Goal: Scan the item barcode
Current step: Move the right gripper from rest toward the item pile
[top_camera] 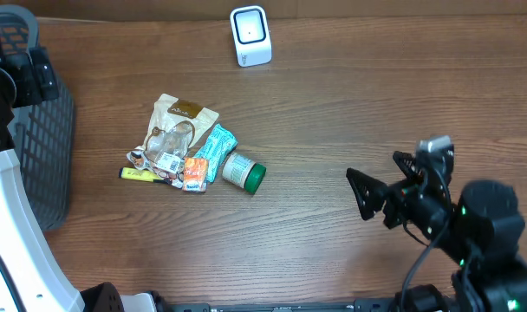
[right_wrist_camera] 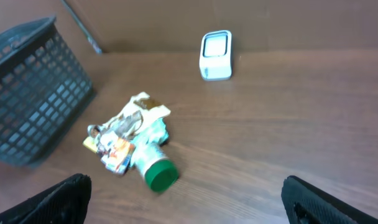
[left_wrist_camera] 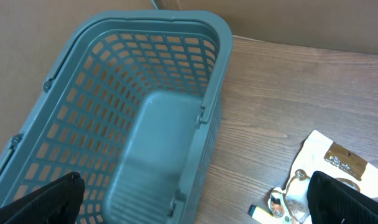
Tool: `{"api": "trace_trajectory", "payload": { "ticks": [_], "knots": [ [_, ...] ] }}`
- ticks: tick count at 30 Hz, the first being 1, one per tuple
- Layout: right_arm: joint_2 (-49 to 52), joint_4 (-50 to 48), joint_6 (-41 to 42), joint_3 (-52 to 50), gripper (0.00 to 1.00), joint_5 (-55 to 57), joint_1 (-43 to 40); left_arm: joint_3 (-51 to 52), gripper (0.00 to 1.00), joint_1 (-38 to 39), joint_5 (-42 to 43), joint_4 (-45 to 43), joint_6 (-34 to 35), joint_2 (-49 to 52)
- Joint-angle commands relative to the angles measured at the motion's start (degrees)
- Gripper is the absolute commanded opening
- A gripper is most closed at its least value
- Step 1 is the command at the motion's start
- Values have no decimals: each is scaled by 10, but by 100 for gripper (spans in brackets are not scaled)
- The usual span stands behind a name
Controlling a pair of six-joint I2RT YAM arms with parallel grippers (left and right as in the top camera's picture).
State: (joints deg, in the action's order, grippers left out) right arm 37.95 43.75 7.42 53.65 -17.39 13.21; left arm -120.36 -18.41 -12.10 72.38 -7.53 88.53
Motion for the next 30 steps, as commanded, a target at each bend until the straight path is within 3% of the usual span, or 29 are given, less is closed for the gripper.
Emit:
{"api": "trace_trajectory", "payload": {
  "ticks": [1,7,11,15,22,30],
  "knots": [
    [46,7,-3,39,100,-20,-1,-3,100,-3,-3,-2,-8,3],
    [118,-45,28,40,100,-126,-1,-3,100,-3,-3,-2,-8,3],
    [192,-59,29,40,93,-175,19,-3,100,-3,-3,-2,-8,3],
    [271,-94,53,40,93,-175,78,-3,100,-3,-3,-2,-8,3],
    [403,-203,135,59,80,-174,195,-3,100,-3,-3,-2,-8,3],
    [538,-89,98,191,78,-156,254,-3,100,-3,-3,-2,-8,3]
  ]
}}
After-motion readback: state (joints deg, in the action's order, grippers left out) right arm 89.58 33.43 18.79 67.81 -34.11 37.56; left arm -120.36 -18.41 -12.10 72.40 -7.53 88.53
